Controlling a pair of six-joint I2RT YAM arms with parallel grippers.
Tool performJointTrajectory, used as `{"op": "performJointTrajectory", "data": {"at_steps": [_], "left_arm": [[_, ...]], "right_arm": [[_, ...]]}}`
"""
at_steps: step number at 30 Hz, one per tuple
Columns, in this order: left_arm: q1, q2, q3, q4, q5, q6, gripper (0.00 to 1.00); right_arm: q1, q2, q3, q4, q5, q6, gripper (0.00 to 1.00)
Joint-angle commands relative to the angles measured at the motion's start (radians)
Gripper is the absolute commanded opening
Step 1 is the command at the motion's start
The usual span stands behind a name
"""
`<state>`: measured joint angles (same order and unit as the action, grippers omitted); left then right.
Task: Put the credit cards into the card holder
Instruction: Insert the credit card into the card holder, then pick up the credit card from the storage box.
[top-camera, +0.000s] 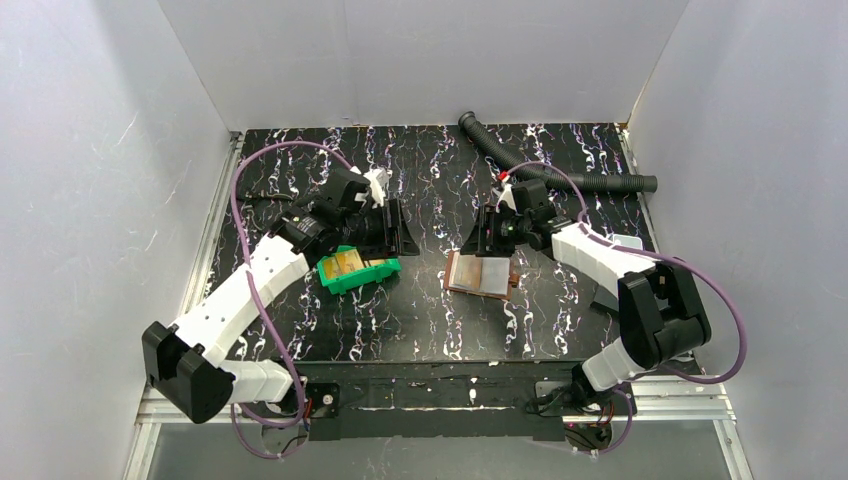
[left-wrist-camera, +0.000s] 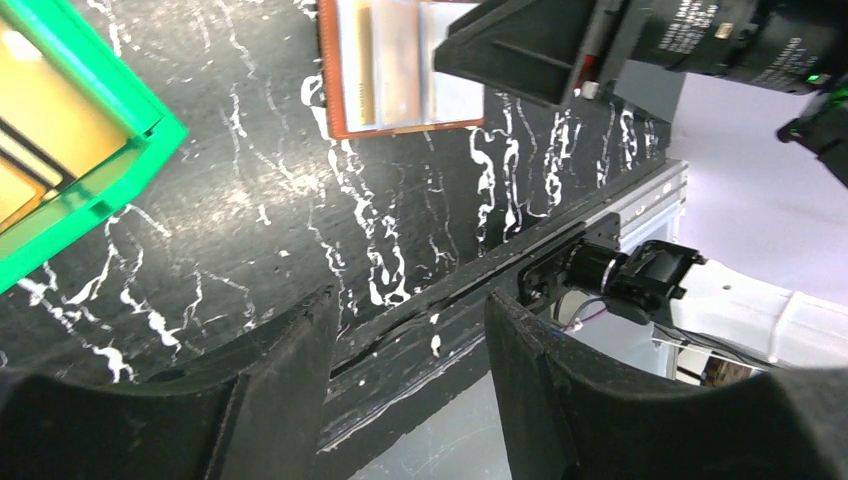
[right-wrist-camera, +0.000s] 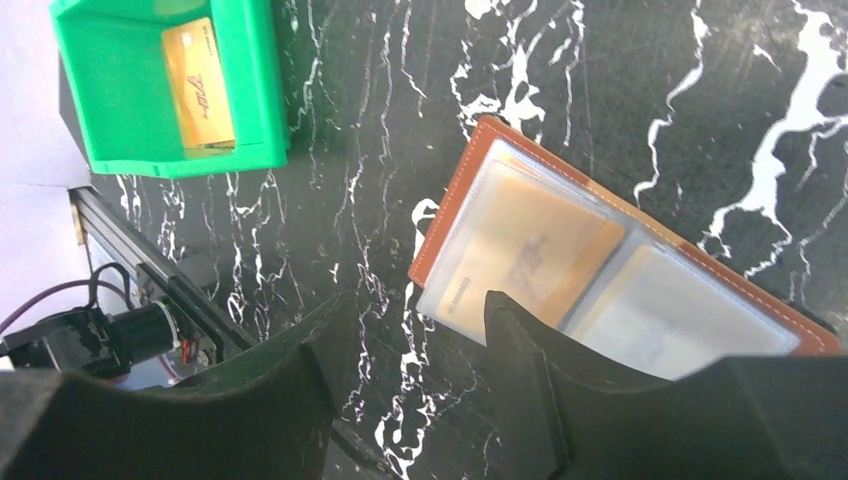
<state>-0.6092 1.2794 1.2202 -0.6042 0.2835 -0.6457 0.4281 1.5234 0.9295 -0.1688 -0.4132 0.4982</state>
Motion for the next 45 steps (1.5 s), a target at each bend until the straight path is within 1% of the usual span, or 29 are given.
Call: {"op": "performJointTrajectory", "data": {"at_steps": [1, 2, 4, 6, 8, 9, 11, 13, 17, 22, 26, 31, 34, 39, 45], "left_arm": [[0.015, 0.006, -0.024, -0.018, 0.061, 0.038, 0.54], [0.012, 0.029, -0.027, 0.011, 0.106, 0.028, 0.53], [-0.008, 0.071, -0.040, 0.095, 0.151, -0.003, 0.52], [-0.036, 0.134, -0.039, 0.165, 0.165, -0.030, 0.51], [-0.070, 0.223, -0.011, 0.207, 0.161, -0.047, 0.47], [-0.088, 0.269, 0.010, 0.218, 0.146, -0.047, 0.44], [-0.117, 0.352, 0.067, 0.223, 0.104, -0.040, 0.40], [-0.132, 0.427, 0.109, 0.234, 0.054, -0.036, 0.39], [-0.136, 0.567, 0.210, 0.181, -0.028, 0.003, 0.35], [-0.141, 0.655, 0.257, 0.172, -0.061, 0.015, 0.33], [-0.142, 0.707, 0.273, 0.177, -0.060, 0.012, 0.32], [-0.148, 0.748, 0.291, 0.185, -0.055, 0.006, 0.22], [-0.152, 0.767, 0.298, 0.199, -0.036, -0.006, 0.19], [-0.174, 0.797, 0.320, 0.240, 0.018, -0.036, 0.18], [-0.209, 0.822, 0.356, 0.260, 0.032, -0.055, 0.18]], "right_arm": [[-0.055, -0.019, -0.047, -0.019, -0.006, -0.052, 0.59], [-0.073, -0.025, -0.080, 0.008, -0.026, -0.047, 0.57], [-0.096, -0.018, -0.123, 0.049, -0.059, -0.042, 0.53], [-0.112, 0.006, -0.145, 0.072, -0.096, -0.036, 0.45], [-0.121, 0.018, -0.172, 0.108, -0.114, -0.020, 0.35], [-0.123, 0.019, -0.178, 0.122, -0.114, -0.015, 0.32], [-0.124, 0.020, -0.183, 0.128, -0.102, -0.024, 0.29], [-0.128, 0.026, -0.184, 0.121, -0.084, -0.042, 0.28], [-0.149, 0.044, -0.205, 0.151, -0.092, -0.043, 0.24], [-0.152, 0.069, -0.225, 0.208, -0.127, -0.031, 0.17], [-0.152, 0.088, -0.234, 0.229, -0.149, -0.025, 0.17], [-0.152, 0.098, -0.245, 0.262, -0.160, -0.006, 0.17], [-0.152, 0.104, -0.249, 0.277, -0.166, 0.002, 0.17], [-0.153, 0.101, -0.262, 0.289, -0.160, 0.015, 0.17], [-0.159, 0.092, -0.284, 0.292, -0.155, 0.015, 0.17]]}}
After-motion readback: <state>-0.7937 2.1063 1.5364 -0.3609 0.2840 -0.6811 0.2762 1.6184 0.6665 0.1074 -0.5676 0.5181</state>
